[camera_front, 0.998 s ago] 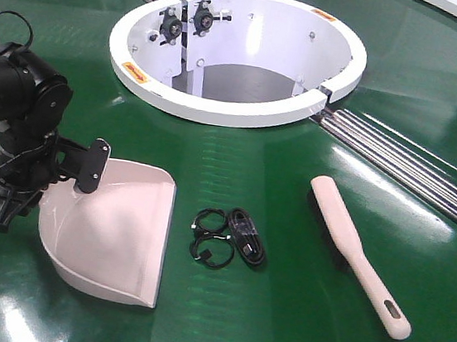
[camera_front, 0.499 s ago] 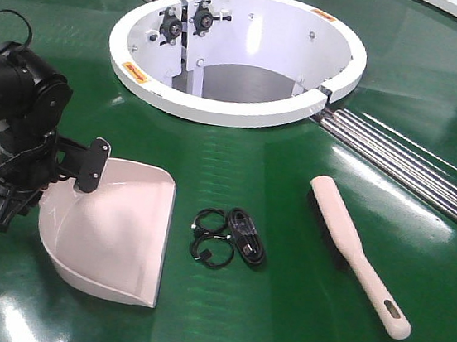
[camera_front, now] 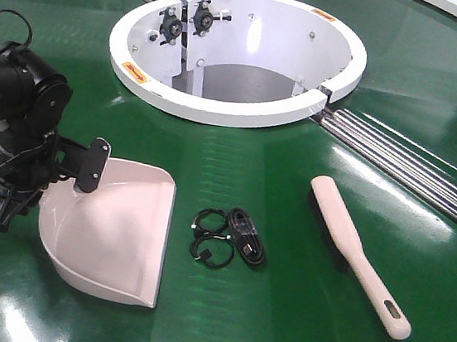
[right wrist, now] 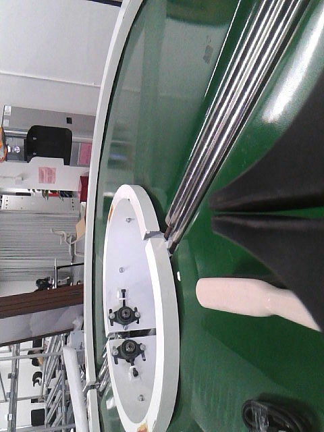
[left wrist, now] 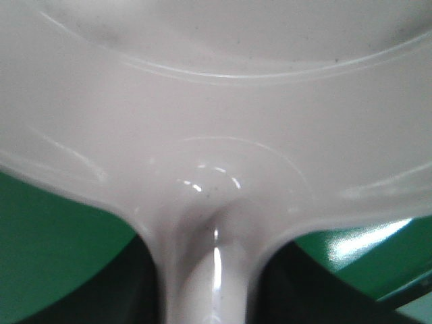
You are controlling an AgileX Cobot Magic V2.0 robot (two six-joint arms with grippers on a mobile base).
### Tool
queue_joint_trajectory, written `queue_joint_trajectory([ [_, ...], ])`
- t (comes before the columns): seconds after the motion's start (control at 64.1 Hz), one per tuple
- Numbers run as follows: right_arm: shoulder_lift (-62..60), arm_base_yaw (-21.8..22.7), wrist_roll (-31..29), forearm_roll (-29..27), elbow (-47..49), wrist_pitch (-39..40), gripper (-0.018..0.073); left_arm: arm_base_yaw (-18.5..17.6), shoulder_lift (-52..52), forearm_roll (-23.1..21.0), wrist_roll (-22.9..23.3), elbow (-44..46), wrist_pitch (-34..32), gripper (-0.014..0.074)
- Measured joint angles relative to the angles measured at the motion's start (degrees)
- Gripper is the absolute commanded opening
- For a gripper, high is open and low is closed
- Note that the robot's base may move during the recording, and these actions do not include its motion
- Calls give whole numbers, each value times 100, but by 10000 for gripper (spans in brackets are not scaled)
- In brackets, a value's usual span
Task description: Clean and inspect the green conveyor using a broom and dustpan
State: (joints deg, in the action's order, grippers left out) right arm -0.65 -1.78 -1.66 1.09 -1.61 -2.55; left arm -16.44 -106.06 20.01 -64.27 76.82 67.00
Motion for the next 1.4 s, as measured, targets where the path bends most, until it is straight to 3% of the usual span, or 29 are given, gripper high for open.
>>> queue_joint_trajectory([
  [0.296, 0, 0, 0, 6, 0, 12, -8, 0, 0, 0, 0, 0, 0, -7],
  [0.515, 0, 0, -76, 18, 111, 1052, -8, 0, 0, 0, 0, 0, 0, -7],
  [0.639, 257, 0, 77, -47, 915, 306, -8, 0, 0, 0, 0, 0, 0, -7],
  [0.983, 2691, 0, 166, -263, 3214, -2838, -8, 0, 0, 0, 0, 0, 0, -7],
  [1.248, 3597, 0, 278, -394, 3486, -3323, 4, 0, 0, 0, 0, 0, 0, -7],
  [1.404, 3964, 0, 252, -382, 3746, -3797, 107, 0, 0, 0, 0, 0, 0, -7],
])
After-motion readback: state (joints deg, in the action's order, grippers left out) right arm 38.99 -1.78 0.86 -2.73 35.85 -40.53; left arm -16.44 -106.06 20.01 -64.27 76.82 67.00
